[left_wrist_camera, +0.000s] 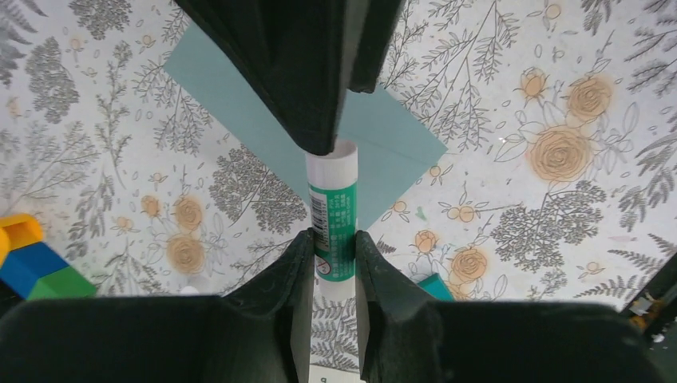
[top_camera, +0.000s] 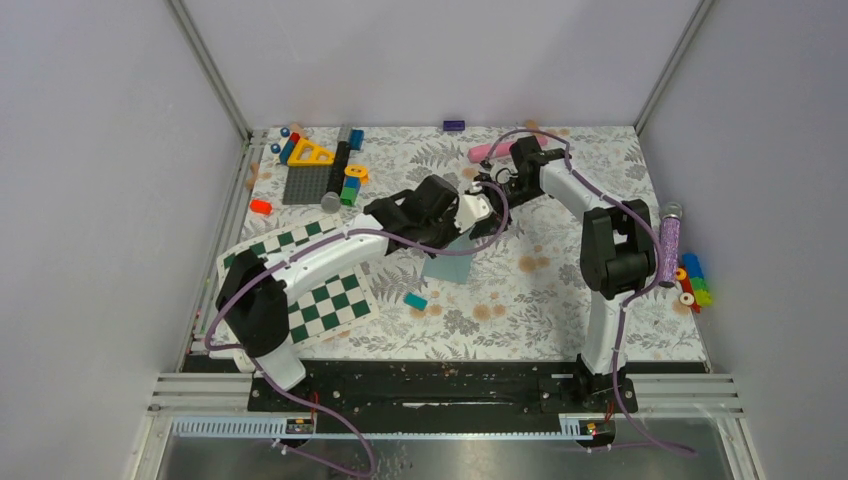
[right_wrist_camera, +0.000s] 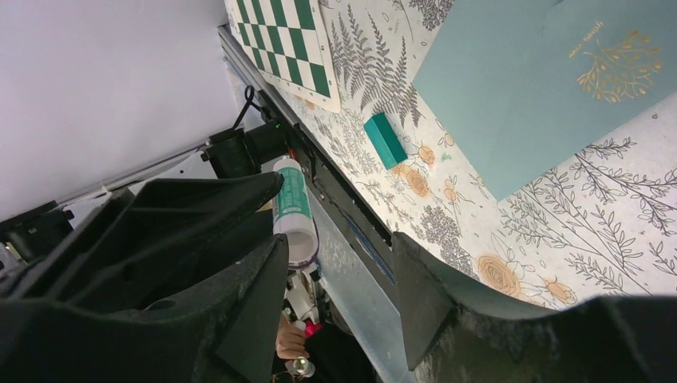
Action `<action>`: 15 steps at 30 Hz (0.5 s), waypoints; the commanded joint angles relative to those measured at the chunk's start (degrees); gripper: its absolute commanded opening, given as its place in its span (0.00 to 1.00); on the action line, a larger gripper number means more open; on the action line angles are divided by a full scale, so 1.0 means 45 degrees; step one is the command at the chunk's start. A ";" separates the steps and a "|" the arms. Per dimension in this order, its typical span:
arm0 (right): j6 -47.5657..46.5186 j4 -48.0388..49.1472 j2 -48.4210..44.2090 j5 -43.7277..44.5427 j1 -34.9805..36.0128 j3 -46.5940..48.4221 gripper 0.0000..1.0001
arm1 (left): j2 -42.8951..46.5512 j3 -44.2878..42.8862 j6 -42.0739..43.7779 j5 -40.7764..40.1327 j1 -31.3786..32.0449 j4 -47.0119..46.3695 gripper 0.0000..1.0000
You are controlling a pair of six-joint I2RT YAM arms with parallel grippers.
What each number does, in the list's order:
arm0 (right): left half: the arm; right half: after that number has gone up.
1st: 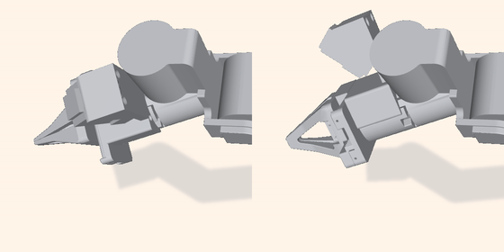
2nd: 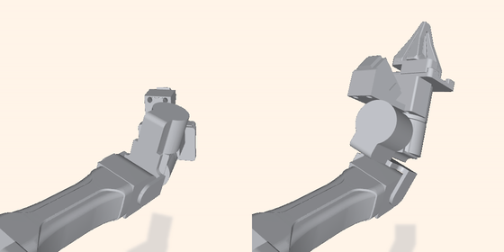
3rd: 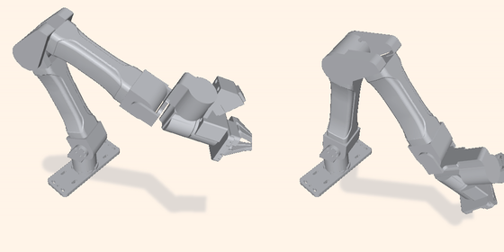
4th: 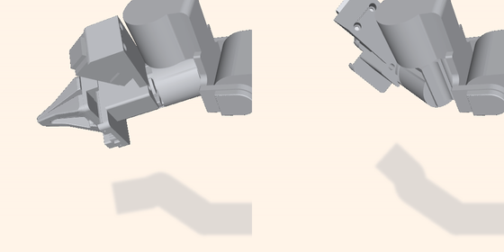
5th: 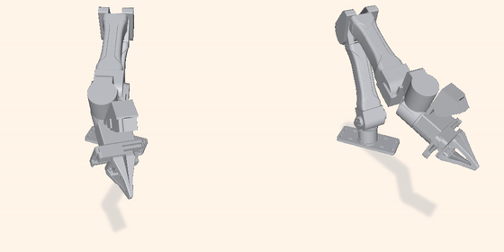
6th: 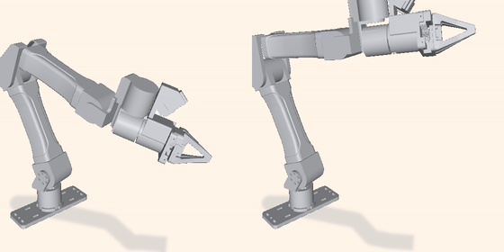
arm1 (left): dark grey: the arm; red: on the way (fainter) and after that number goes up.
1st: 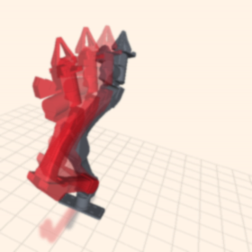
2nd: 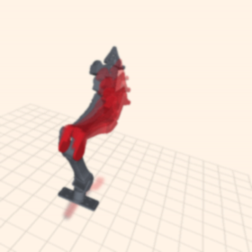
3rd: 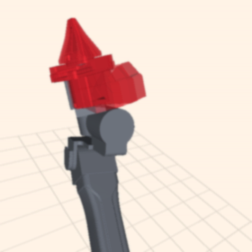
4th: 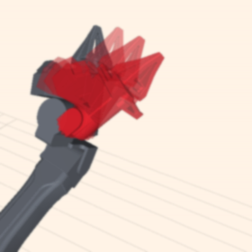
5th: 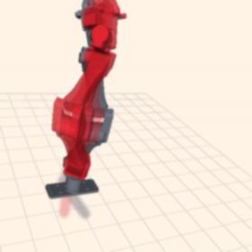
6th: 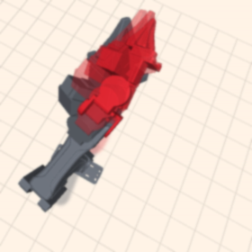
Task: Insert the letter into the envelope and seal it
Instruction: Screw the solid glue.
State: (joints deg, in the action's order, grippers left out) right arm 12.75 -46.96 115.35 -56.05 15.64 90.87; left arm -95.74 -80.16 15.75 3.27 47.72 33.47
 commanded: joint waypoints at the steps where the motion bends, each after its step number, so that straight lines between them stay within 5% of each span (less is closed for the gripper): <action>1: 0.0899 0.0580 -0.0418 -0.0330 0.0060 -0.0084 0.57 | 0.0047 -0.0072 0.0786 -0.1637 0.0716 -0.0857 0.00; 15: 0.2420 0.2147 -0.0600 -0.1054 -0.0096 -0.1058 0.48 | -0.0081 -0.0035 0.0765 -0.2408 0.0926 -0.0999 0.00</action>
State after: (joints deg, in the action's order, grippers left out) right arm 21.54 -38.89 115.35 -58.06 15.57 86.74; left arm -95.74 -80.07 18.68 -3.97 51.83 32.36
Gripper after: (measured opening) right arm 0.477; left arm 0.194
